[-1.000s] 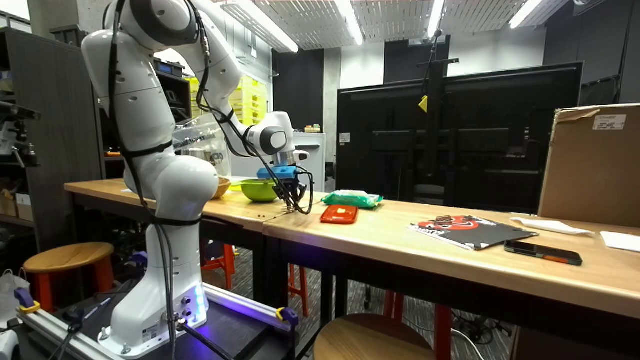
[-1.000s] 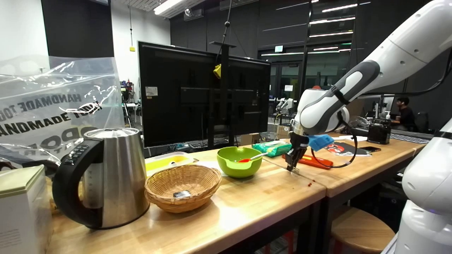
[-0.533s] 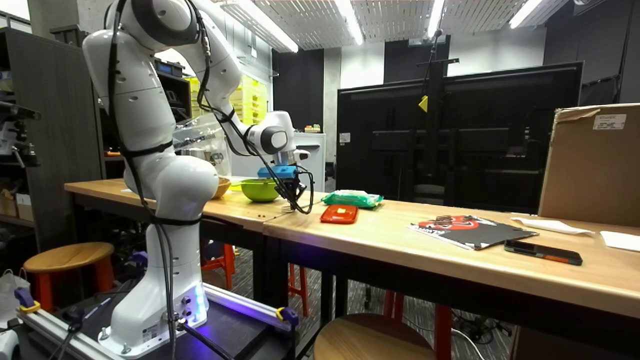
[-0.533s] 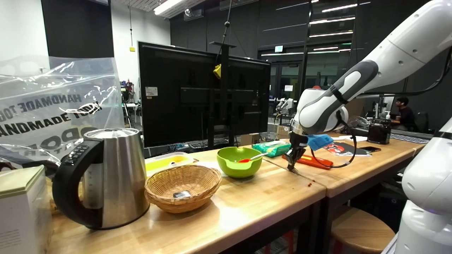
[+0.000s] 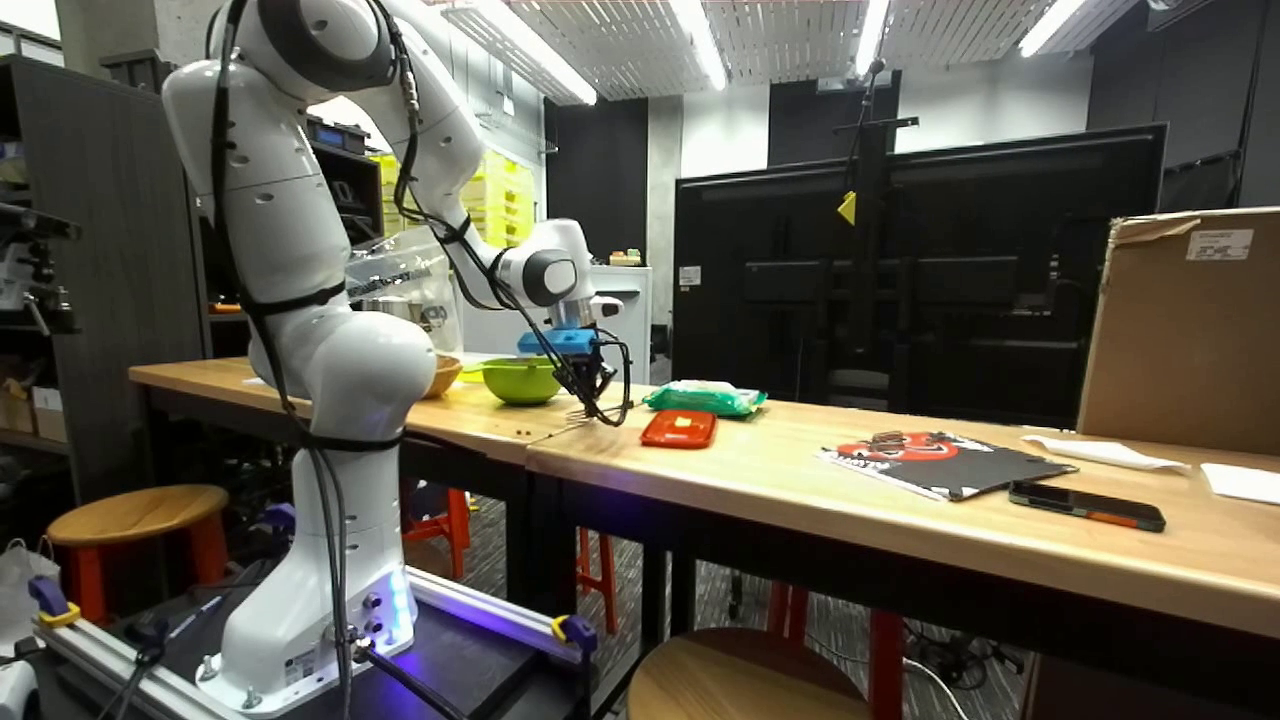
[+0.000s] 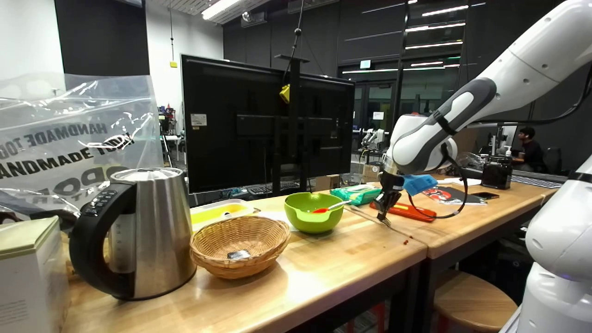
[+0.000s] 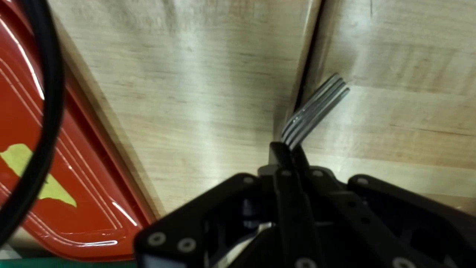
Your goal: Move the silver fork to the right
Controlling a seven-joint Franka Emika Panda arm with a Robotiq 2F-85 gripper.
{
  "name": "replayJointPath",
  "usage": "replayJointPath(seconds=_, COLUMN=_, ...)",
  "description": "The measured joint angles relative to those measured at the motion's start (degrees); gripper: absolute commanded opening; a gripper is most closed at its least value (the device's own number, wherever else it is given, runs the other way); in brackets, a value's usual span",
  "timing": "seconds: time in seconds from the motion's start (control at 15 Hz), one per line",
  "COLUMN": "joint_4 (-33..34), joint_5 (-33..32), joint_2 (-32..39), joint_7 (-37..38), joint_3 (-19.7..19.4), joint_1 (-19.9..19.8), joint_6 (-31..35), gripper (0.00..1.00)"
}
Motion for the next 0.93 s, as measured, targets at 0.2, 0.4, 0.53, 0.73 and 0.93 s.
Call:
replayJointPath(seconds=0.2, joint_4=0.0, joint_5=0.0, joint_2=-1.0, joint_7=0.0, joint_3=-0.6, joint_1=-2.1, joint_6=-0.3, gripper=0.01)
replayJointPath(seconds=0.4, joint_4=0.0, joint_5=0.0, joint_2=-2.1, joint_7=-0.1, joint_3=-1.7, joint_1=-4.0, joint_6=-1.8, gripper=0.01)
replayJointPath(seconds=0.53, joint_4=-0.1, joint_5=0.0, joint_2=-3.1, joint_7=-0.1, joint_3=-2.6, joint_1=-5.3, joint_6=-3.2, gripper=0.01)
replayJointPath(seconds=0.73, joint_4=-0.2, joint_5=0.0, joint_2=-4.2, joint_7=-0.1, joint_3=-3.8, joint_1=-6.8, joint_6=-4.9, gripper=0.01)
replayJointPath(seconds=0.93, joint_4=-0.3, joint_5=0.0, joint_2=-4.9, joint_7=-0.1, joint_3=-4.8, joint_1=-8.2, joint_6=-5.9, gripper=0.01)
